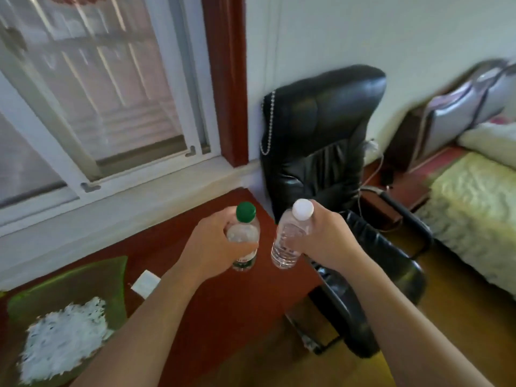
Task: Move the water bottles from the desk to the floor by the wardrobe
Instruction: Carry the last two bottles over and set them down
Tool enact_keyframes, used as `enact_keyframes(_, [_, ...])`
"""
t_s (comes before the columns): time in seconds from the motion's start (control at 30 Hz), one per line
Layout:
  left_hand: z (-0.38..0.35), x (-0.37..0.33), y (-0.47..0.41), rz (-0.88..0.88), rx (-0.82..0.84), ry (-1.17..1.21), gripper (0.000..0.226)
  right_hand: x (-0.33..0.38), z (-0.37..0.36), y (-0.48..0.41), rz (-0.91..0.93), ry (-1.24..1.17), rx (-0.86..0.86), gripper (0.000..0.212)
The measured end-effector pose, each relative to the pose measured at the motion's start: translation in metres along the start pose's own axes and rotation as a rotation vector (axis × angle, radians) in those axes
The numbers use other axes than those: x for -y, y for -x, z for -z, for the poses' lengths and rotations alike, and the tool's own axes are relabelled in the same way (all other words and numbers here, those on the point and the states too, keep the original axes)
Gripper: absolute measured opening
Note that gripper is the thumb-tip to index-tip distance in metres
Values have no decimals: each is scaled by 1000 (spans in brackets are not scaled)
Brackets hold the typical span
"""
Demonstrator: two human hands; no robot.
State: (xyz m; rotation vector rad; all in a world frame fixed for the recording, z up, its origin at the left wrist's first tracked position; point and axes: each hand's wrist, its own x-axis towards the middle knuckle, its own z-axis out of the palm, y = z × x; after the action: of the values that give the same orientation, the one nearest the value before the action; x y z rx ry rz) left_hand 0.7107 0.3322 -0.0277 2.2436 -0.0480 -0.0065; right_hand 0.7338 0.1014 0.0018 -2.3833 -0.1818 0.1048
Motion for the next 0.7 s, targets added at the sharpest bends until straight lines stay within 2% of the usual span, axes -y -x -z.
enact_keyframes(0.1, [-33, -39, 0, -94, 98, 11, 36, -27, 33, 43, -84, -29, -95, 24])
enact_keyframes(0.23, [-92, -100, 6, -238, 216, -4, 38, -71, 87, 110, -190, -26, -192, 24])
enact_keyframes(0.57, [-279, -258, 68, -457, 503, 38, 42, -212, 202, 293, -389, -74, -431, 48])
enact_keyframes(0.7, [-346, -314, 98, -541, 643, 77, 45, -260, 242, 357, -480, -92, -540, 48])
